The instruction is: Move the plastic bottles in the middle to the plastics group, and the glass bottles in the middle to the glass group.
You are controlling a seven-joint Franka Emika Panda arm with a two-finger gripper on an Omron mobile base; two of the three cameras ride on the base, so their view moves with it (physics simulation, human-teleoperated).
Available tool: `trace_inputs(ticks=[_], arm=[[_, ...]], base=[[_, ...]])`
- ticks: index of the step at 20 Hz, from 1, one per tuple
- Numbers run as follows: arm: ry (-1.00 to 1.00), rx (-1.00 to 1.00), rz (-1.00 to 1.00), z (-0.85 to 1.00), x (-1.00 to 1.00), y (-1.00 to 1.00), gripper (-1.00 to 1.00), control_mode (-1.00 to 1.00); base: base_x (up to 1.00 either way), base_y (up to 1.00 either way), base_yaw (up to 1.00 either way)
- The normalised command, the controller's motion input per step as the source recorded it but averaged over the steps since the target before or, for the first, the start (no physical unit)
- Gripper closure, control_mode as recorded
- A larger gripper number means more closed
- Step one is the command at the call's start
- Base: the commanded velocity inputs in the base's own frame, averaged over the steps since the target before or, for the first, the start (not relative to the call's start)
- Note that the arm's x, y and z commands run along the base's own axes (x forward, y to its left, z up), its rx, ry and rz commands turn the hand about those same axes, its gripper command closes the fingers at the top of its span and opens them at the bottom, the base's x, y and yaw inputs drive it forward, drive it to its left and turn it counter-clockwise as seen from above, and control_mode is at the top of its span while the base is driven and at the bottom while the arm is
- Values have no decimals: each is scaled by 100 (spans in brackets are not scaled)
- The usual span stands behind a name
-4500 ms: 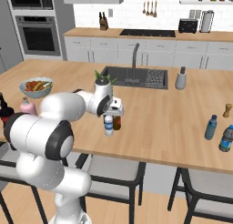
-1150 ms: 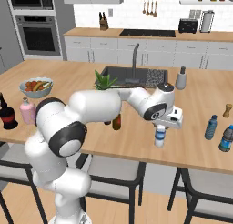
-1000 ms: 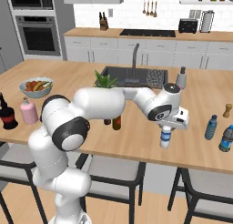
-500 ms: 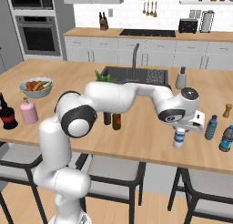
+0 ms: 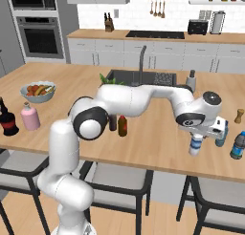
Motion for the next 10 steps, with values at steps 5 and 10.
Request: trace_inputs(ticks=[5,10], arm=[[0,0,0,0,5,-20,100,-100],[0,0,0,-1,0,-27,100,-100]], base=[[0,0,0],[0,0,0]])
